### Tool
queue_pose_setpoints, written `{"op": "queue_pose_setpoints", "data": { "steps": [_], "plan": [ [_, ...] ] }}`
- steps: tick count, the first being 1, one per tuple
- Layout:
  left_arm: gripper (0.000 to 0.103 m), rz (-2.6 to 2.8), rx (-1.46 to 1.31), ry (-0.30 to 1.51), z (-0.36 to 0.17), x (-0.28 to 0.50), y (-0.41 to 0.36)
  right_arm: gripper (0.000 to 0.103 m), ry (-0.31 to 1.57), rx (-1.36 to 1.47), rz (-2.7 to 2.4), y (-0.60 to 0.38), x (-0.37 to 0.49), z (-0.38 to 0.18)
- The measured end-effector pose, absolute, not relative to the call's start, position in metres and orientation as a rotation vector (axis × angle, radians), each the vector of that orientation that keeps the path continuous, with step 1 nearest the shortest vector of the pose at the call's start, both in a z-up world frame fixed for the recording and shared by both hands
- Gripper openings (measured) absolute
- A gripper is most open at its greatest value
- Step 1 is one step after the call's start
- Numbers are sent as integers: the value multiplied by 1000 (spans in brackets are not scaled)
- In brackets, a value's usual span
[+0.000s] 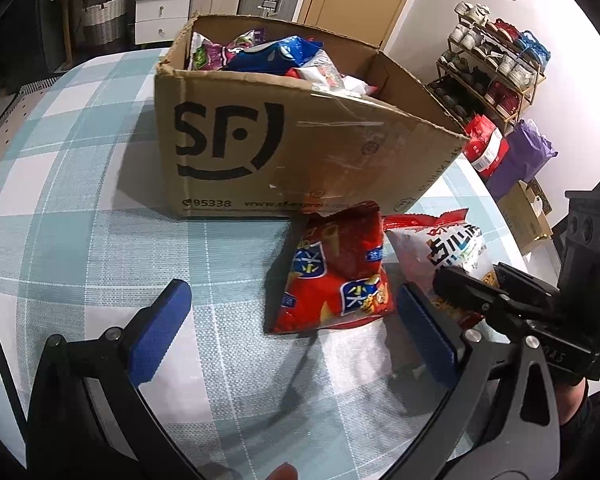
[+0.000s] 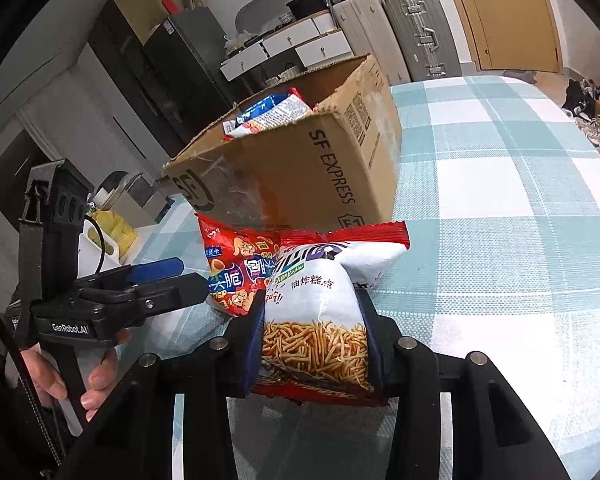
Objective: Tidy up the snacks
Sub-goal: 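Grasp the red snack bag with the left tool while the right tool holds the white bag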
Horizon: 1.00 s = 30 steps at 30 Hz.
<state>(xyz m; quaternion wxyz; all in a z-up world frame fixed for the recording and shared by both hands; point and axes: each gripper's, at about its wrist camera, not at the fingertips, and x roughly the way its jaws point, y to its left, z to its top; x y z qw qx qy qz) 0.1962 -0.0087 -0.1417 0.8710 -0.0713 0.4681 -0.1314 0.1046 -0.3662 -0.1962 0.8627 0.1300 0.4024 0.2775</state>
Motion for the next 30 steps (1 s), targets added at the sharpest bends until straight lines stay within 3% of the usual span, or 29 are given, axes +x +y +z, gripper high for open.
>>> {"op": "queue_pose_setpoints", "data": {
  "steps": [26,30],
  "plan": [
    [101,-296,-141,1029,-151,235,-47,42,800,309,541,-395,84,-187],
    [91,-315,-155,1034,-157,239,-48,42,801,315,538,-397,82,-187]
  ]
}}
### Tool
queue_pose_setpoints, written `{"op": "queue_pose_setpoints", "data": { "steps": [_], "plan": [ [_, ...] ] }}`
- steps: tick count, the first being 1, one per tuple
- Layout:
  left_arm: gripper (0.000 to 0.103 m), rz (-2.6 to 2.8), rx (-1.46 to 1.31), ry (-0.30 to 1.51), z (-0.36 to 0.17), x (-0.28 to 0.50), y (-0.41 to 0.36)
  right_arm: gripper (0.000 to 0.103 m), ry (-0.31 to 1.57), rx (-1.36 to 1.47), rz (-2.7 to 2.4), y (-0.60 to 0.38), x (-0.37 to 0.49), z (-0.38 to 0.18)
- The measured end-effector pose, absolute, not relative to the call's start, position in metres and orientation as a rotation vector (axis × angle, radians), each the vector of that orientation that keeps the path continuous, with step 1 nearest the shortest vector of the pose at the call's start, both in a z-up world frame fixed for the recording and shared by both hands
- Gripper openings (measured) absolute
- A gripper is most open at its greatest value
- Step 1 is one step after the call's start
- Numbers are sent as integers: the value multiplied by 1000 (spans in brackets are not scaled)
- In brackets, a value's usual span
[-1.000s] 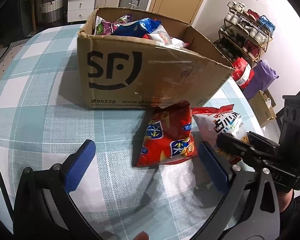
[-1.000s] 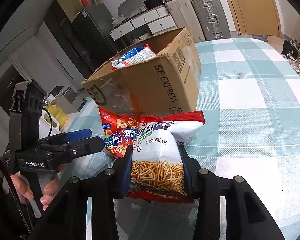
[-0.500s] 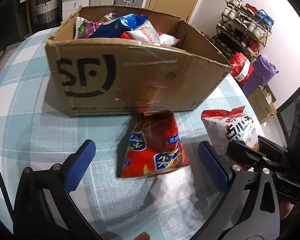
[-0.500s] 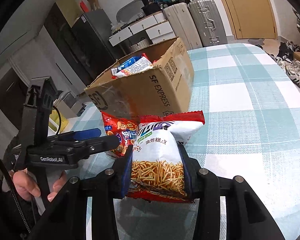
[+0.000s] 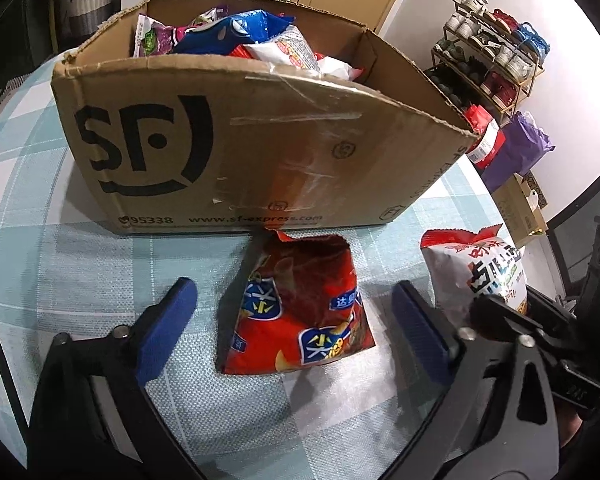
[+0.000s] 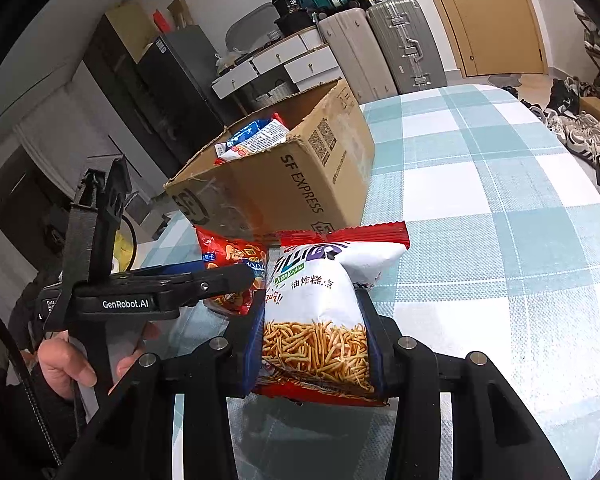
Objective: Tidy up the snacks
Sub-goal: 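Grasp the red snack bag with the left tool while the right tool holds the white bag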
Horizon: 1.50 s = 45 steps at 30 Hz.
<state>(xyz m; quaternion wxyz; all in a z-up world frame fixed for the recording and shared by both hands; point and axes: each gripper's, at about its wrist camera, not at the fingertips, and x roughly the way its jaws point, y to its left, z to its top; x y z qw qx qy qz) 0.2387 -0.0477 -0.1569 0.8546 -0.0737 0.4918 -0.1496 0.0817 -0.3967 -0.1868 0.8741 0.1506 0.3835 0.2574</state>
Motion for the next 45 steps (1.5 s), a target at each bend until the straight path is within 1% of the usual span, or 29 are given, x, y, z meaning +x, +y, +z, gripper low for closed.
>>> {"op": "queue_pose_setpoints", "data": {
  "steps": [2,3,4,7,14,24,39,45],
  "plan": [
    [68,-305,-148,1037,-157,240,-49,42,799,315,535,-397,81,-186],
    [52,-312,-152,1043,-158,239,-49,42,798,315,534,-398,80,-186],
    [47,-323,-154,1047,-159,238,-50,42,798,315,533,-398,78,-185],
    [39,-336,-133,1029,-158,233,-52,42,796,315,528,-399,78,-184],
    [38,-364,-134,1018,-155,220,-51,42,778,307,529,-397,66,-174],
    [38,-373,-153,974,-134,193,-33,42,747,290,546,-387,47,-157],
    [38,-348,-140,897,-83,146,-3,42,700,262,590,-364,32,-125],
    [38,-341,-144,882,-69,140,4,42,687,249,607,-354,33,-114]
  ]
}}
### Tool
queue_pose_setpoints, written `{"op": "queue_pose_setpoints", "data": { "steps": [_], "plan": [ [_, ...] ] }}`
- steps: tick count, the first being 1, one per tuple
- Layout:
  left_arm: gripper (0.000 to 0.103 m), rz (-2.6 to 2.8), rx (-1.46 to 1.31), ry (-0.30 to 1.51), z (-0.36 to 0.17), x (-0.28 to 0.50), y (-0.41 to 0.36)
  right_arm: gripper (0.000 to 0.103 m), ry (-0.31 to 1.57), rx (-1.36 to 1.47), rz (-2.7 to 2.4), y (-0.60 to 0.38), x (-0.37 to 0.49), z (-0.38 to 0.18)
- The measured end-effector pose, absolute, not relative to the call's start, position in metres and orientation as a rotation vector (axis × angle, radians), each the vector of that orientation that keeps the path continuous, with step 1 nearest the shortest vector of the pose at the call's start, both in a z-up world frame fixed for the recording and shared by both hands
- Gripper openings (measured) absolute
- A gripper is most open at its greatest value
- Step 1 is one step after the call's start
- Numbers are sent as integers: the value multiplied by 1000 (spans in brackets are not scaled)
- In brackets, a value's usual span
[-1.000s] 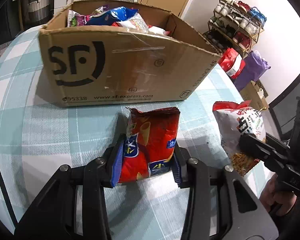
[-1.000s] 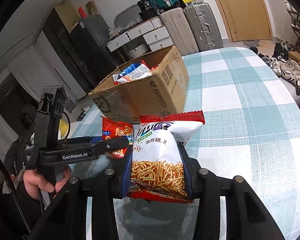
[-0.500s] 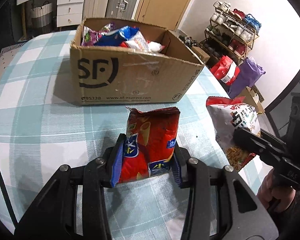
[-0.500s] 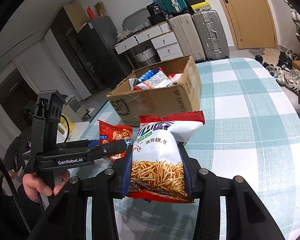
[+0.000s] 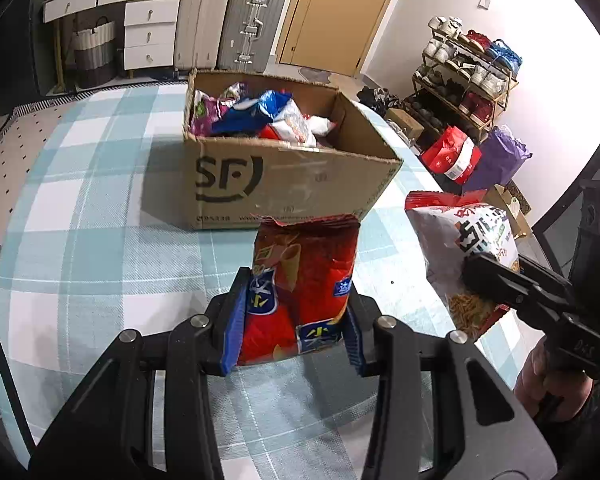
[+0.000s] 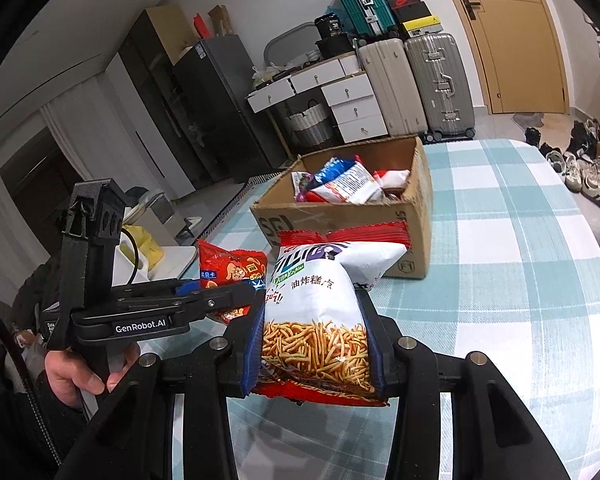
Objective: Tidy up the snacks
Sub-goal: 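Carry both bags over the box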
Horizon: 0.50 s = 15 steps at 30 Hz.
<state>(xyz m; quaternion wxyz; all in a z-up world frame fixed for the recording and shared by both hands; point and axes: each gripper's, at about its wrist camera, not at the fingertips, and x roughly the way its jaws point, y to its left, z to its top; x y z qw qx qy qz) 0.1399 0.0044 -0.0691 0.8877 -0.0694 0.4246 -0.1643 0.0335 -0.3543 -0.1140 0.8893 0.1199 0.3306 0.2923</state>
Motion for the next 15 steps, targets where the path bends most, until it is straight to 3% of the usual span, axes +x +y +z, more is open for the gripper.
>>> {"op": "queue_pose_setpoints", "data": {
  "steps": [15],
  "plan": [
    [38,-319,-143,815,-14,162,30,42,622,225,639,-341,57,-71]
  ]
}}
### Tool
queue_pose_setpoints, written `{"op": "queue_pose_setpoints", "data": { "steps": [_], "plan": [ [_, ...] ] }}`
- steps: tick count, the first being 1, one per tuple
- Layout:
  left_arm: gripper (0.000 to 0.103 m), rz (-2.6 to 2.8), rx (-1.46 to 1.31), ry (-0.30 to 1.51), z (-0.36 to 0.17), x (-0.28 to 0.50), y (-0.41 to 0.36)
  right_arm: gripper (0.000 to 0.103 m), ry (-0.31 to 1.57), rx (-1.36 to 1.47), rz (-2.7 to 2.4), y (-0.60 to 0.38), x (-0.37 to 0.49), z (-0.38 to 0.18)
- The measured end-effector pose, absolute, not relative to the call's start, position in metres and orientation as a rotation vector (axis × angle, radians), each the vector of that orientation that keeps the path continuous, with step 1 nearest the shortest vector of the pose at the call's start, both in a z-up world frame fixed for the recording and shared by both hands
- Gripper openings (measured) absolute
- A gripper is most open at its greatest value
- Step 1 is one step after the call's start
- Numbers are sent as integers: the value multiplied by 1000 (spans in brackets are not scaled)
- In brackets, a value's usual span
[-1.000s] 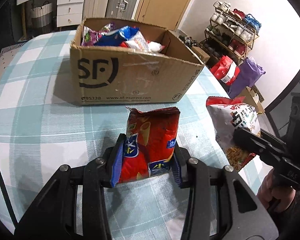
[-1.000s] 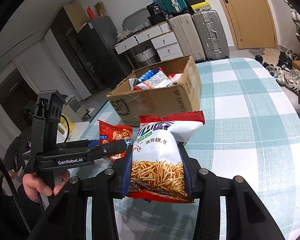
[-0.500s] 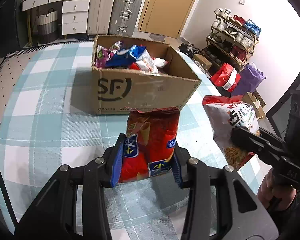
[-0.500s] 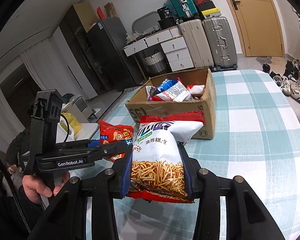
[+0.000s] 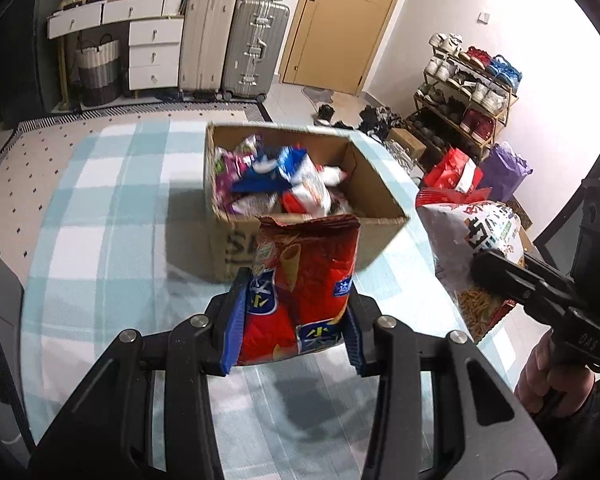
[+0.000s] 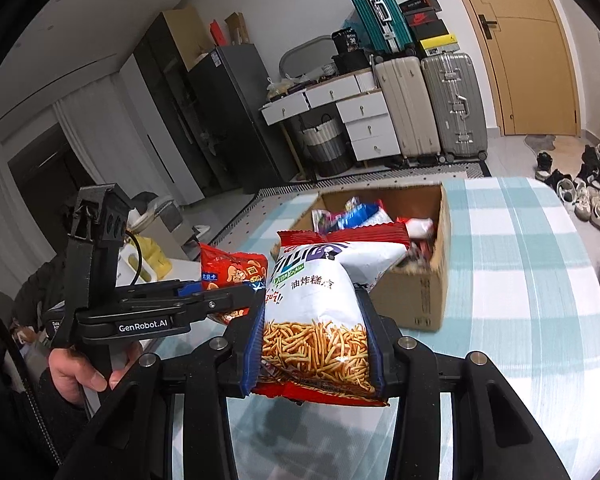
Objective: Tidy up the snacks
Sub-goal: 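Carry both bags over the box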
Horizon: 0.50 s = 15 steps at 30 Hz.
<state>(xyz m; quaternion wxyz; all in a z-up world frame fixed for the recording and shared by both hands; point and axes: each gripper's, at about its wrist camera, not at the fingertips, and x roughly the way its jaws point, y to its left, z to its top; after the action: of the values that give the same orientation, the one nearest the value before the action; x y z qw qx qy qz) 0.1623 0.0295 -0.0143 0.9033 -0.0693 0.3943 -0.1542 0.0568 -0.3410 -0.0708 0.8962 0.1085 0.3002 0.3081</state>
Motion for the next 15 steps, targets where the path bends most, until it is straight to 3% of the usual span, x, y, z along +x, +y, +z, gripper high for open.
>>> {"op": "queue_pose_setpoints", "data": {
  "steps": [15],
  "plan": [
    [38,-309,-115,797,26,229,37,42,605,152,638,-320,112,-41]
  ]
}}
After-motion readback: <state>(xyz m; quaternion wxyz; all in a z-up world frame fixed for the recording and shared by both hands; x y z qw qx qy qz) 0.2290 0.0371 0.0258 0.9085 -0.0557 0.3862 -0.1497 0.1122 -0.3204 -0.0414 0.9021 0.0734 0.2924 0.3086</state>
